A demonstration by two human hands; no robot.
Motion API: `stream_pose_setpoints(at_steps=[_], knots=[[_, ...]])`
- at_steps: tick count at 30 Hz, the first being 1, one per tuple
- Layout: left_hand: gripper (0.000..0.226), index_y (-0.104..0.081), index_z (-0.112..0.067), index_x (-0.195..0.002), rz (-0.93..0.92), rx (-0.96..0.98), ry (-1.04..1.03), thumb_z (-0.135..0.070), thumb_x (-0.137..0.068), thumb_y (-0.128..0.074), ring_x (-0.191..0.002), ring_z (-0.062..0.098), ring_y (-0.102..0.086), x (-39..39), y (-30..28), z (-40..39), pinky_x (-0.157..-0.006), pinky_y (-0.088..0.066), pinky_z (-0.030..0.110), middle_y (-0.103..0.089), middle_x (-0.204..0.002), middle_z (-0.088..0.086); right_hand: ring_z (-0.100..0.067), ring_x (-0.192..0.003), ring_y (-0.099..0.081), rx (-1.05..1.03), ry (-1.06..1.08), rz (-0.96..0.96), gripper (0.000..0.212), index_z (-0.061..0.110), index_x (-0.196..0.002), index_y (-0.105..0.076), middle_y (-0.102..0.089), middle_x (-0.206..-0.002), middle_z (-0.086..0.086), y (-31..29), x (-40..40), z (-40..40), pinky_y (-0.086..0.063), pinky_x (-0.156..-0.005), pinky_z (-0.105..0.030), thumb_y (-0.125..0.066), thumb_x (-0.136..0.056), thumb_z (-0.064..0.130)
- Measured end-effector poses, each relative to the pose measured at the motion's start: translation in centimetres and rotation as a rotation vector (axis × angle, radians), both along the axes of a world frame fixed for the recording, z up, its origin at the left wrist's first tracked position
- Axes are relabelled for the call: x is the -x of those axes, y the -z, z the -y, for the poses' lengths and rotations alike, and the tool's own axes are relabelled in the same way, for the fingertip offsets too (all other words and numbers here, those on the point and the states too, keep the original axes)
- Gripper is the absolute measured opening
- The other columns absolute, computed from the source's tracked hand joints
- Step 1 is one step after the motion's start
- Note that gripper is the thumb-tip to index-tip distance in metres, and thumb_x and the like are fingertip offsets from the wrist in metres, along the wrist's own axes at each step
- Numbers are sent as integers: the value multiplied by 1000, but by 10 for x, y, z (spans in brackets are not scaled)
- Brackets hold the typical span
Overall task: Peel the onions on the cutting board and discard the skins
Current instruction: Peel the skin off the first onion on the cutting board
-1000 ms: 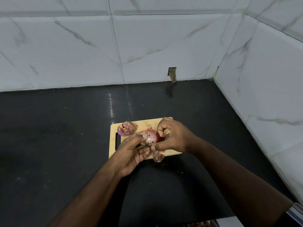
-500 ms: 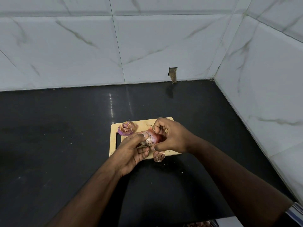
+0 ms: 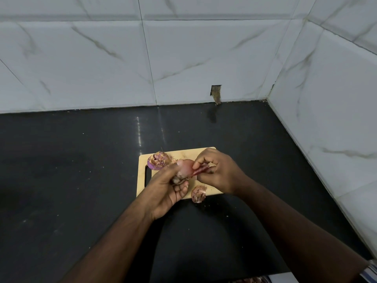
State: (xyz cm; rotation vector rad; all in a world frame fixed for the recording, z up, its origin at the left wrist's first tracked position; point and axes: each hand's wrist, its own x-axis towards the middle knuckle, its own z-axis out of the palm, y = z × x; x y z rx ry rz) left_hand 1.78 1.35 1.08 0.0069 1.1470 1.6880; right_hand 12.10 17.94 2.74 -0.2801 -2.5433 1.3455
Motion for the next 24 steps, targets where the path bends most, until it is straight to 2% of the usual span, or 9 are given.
stream_pose_setpoints(at_steps=[3, 7, 10, 13, 16, 18, 20, 22, 24], knots=[[64, -62, -4, -128, -42, 47, -19, -30, -73, -81, -64, 12, -61, -3, -2, -3, -55, -55, 20, -69, -84, 5, -12, -83, -68, -5, 38, 12, 18, 22, -85, -72, -68, -85, 10, 5, -1, -2, -57, -75, -34, -74, -78, 6], [59, -56, -8, -125, 20, -8, -17, -20, -74, -82, -67, 17, -64, -2, -2, 0, -58, -57, 24, -70, -86, 9, -2, -79, -62, -123, 152, 28, 16, 15, -78, -73, -66, -76, 12, 10, -1, -8, -42, -67, -8, -73, -75, -1], [51, -61, -14, -117, 21, -49, 10, -17, -70, -81, -70, 18, -64, 0, -1, 3, -61, -58, 25, -70, -90, 10, -2, -82, -59, -197, 220, 81, 13, 19, -80, -74, -62, -78, 16, 11, 3, -16, -39, -67, -8, -73, -78, 5], [51, -67, -20, -114, 22, -92, 54, -15, -66, -81, -76, 19, -66, 3, -1, 6, -69, -60, 28, -72, -99, 10, -2, -88, -60, -235, 208, 181, 18, 20, -96, -77, -66, -94, 14, 14, 6, -22, -45, -75, -13, -72, -83, 8], [44, -72, -26, -112, -7, -79, 75, -6, -73, -72, -78, 19, -66, 5, 2, 8, -75, -60, 31, -72, -102, 9, -8, -119, -55, -267, 159, 271, 39, 21, -120, -71, -63, -129, 7, 12, 6, -25, -37, -88, -6, -67, -85, 4], [48, -73, -29, -114, -33, -71, 79, -2, -75, -70, -76, 18, -64, 5, 2, 9, -76, -59, 31, -70, -102, 8, -11, -130, -49, -262, 192, 258, 46, 25, -126, -67, -58, -138, 7, 8, 6, -26, -37, -105, -21, -64, -85, 3], [48, -71, -30, -116, -81, -62, 77, 0, -79, -74, -78, 16, -69, 3, 0, 9, -77, -58, 33, -70, -106, 5, -11, -132, -47, -203, 225, 203, 48, 29, -128, -65, -57, -140, 8, 3, 7, -25, -40, -111, -38, -63, -87, 5], [46, -68, -30, -117, -156, -27, 69, -6, -78, -76, -86, 15, -73, -1, -3, 8, -79, -57, 34, -69, -115, 2, -10, -134, -46, -164, 199, 172, 53, 33, -132, -61, -54, -143, 9, 0, 6, -21, -41, -111, -42, -64, -86, 6], [51, -65, -28, -120, -232, 7, 66, -4, -77, -77, -91, 15, -74, -3, -4, 6, -79, -58, 33, -66, -121, 2, -7, -132, -47, -119, 180, 173, 53, 32, -133, -60, -54, -143, 10, -4, 6, -16, -41, -110, -36, -64, -86, 8]])
